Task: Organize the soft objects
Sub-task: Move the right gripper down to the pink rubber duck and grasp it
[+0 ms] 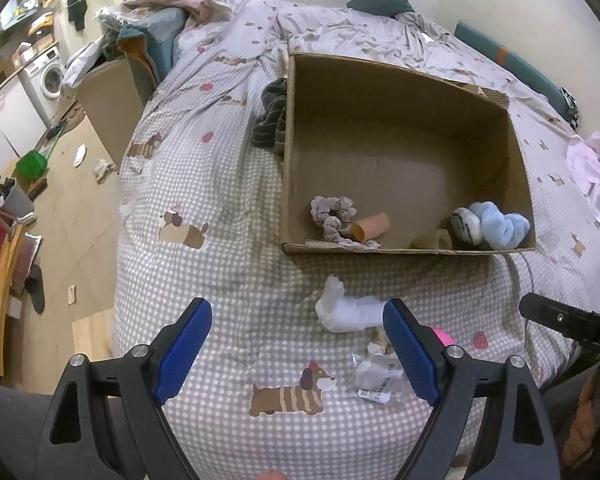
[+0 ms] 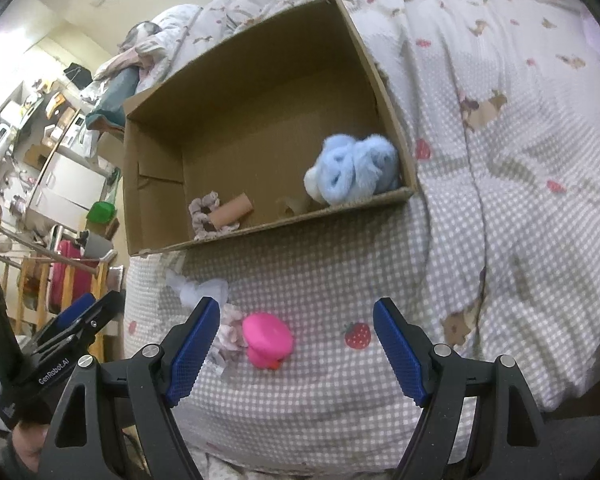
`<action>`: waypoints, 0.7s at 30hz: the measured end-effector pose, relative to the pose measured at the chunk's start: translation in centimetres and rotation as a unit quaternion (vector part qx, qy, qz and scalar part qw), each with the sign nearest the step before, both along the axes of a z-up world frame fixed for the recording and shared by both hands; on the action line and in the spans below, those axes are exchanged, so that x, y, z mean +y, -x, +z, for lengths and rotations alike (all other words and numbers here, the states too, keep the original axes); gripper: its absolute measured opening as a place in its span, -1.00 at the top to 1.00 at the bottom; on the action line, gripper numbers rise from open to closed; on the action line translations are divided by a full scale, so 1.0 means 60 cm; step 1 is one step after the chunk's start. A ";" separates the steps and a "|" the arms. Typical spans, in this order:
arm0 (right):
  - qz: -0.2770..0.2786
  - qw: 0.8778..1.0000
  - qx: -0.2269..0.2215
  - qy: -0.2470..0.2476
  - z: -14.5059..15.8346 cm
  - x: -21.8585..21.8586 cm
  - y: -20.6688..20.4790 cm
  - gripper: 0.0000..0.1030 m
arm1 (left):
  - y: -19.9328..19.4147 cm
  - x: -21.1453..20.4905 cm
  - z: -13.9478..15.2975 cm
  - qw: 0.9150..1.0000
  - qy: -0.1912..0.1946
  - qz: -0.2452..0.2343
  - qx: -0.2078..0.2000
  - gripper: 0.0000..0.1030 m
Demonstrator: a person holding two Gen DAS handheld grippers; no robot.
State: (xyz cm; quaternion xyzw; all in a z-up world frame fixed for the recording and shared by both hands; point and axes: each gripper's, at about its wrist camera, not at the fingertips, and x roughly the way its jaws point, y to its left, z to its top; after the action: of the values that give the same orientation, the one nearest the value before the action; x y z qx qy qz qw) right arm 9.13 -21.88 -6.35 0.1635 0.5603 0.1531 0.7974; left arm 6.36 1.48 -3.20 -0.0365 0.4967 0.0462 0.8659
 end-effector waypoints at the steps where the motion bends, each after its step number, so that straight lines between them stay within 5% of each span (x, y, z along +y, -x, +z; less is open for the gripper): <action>1: -0.001 1.000 0.007 -0.006 -0.004 0.000 -0.002 -0.63 | -0.002 0.004 -0.001 1.000 0.000 0.004 0.002 -0.67; 11: 0.013 0.996 0.077 -0.046 -0.056 0.027 -0.020 -0.63 | -0.015 0.069 -0.016 0.995 0.034 0.091 0.021 -0.67; 15: 0.060 0.993 0.104 0.010 -0.087 0.078 -0.019 -0.61 | -0.019 0.076 -0.022 0.993 0.052 0.098 0.027 -0.67; 21: 0.119 0.986 0.108 0.050 -0.116 0.140 -0.022 -0.30 | -0.021 0.080 -0.030 0.992 0.059 0.105 0.037 -0.67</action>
State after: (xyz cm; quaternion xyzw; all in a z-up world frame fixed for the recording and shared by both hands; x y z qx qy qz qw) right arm 10.45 -13.48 -13.30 0.0714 0.6657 0.2000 0.7154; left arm 7.65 6.30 -5.03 -0.1377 0.5235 0.1086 0.8338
